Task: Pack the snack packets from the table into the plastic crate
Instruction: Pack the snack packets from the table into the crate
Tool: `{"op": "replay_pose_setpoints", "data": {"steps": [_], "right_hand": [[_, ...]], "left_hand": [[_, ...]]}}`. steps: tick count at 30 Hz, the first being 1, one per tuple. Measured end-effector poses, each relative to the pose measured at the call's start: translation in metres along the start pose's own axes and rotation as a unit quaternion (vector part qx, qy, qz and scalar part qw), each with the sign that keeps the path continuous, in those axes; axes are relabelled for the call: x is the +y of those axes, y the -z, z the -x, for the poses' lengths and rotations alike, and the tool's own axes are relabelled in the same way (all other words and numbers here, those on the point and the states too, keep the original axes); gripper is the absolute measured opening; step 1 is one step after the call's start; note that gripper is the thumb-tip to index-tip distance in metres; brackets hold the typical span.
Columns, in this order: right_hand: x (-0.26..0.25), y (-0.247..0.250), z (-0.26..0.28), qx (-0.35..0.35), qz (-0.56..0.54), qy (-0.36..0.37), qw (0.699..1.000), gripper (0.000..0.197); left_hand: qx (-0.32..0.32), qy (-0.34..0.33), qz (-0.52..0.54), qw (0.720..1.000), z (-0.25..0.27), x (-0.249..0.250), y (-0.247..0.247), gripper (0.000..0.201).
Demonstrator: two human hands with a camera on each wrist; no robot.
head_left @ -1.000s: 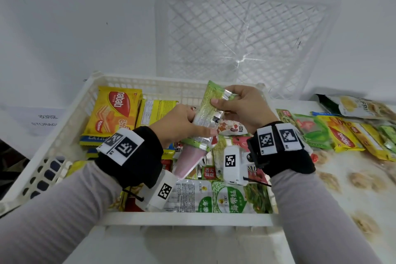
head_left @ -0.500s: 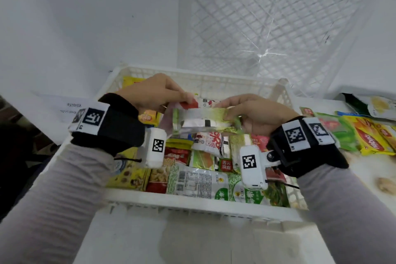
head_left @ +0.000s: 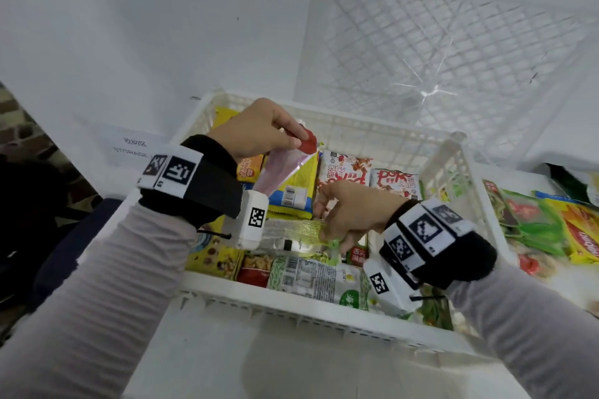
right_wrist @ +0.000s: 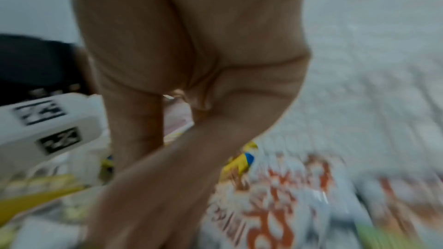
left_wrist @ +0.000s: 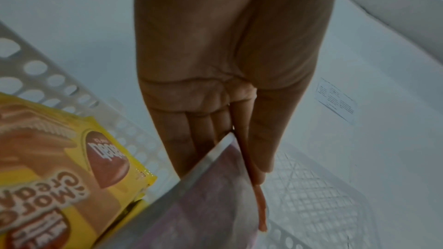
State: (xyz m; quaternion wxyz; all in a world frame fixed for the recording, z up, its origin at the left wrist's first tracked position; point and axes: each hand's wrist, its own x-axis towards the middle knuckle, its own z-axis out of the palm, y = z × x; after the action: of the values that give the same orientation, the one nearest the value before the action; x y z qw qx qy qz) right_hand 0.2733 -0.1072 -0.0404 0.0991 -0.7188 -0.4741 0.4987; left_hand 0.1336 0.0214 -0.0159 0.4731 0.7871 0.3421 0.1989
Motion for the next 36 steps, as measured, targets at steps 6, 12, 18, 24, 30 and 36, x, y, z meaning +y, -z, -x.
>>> {"op": "replay_pose_setpoints", "data": {"steps": [6, 12, 18, 24, 30, 36], "right_hand": [[-0.014, -0.004, 0.016, 0.192, 0.391, 0.203, 0.877, 0.022], [-0.010, -0.029, 0.022, 0.002, 0.500, 0.314, 0.807, 0.066], [-0.001, -0.055, 0.017, -0.004, 0.527, 0.287, 0.800, 0.070], [-0.006, -0.050, 0.011, -0.052, 0.471, 0.249, 0.845, 0.073], [-0.009, 0.000, 0.016, 0.228, 0.041, 0.224, 0.947, 0.037], [0.006, 0.021, 0.009, 0.120, -0.262, 0.195, 0.937, 0.025]], "left_hand": [[0.017, -0.020, -0.015, 1.000, -0.001, 0.000, -0.001, 0.022], [0.049, -0.022, -0.012, 0.998, -0.001, 0.000, 0.001, 0.026], [0.041, -0.019, -0.017, 0.999, -0.001, 0.000, 0.000, 0.025], [-0.004, 0.000, 0.004, 1.000, 0.003, 0.001, -0.002, 0.034], [0.057, 0.049, 0.071, 0.995, 0.002, 0.002, -0.001, 0.049], [0.016, 0.052, 0.145, 0.988, 0.007, 0.014, -0.010, 0.038]]}}
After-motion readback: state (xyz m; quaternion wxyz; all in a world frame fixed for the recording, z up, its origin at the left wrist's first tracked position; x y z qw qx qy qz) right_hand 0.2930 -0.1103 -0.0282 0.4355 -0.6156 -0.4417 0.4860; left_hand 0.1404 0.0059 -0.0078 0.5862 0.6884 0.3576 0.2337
